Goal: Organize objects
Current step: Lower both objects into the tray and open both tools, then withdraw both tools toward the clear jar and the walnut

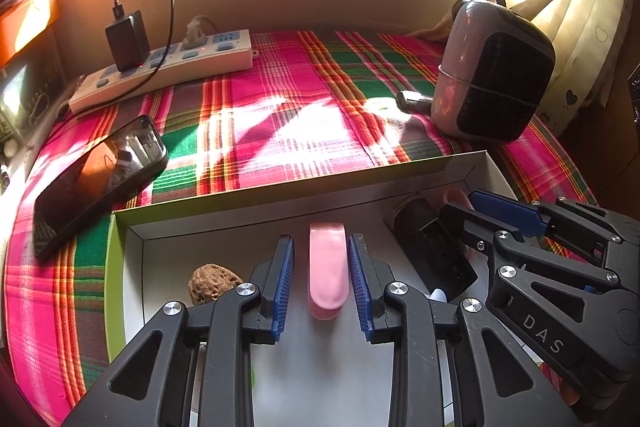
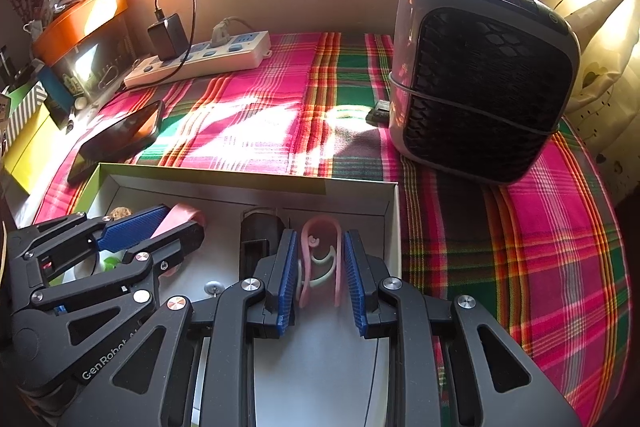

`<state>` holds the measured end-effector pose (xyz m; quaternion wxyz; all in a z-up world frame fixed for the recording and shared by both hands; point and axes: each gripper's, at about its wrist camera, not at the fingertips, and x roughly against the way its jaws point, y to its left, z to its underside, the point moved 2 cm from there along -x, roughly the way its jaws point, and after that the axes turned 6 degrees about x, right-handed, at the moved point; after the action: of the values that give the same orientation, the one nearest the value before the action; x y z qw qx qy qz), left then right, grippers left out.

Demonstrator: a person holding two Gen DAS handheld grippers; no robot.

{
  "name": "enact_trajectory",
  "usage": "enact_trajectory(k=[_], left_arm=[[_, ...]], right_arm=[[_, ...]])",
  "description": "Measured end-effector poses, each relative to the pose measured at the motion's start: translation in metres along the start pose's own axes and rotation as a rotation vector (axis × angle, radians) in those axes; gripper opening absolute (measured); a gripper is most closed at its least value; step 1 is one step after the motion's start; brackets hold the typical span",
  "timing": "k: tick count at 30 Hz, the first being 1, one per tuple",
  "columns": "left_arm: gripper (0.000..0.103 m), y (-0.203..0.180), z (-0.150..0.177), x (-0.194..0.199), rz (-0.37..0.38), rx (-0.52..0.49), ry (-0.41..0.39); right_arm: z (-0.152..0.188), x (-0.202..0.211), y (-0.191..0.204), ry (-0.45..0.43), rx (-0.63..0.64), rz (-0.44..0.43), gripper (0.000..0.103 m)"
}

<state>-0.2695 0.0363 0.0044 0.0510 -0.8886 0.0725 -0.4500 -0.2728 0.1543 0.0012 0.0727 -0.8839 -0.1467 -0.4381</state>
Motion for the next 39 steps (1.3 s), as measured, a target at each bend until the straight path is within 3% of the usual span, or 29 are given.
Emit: enact_trajectory(k=[26,33,37,39], left_arm=[[0.030,0.003,0.022,0.051,-0.005,-0.015,-0.080],[0.030,0.005,0.032,0.070,-0.004,-0.019,-0.108],[0.030,0.001,0.039,0.084,-0.054,-0.057,-0.154],[0.030,0.003,0.042,0.087,-0.024,-0.047,-0.137]], right_arm=[[0.016,0.048,0.011,-0.098,-0.005,-0.004,0.027],[0.027,0.066,0.019,-0.126,0.003,0.003,0.033],[0.033,0.073,0.024,-0.136,0.008,0.006,0.033],[0.035,0.076,0.027,-0.139,0.009,0.006,0.033]])
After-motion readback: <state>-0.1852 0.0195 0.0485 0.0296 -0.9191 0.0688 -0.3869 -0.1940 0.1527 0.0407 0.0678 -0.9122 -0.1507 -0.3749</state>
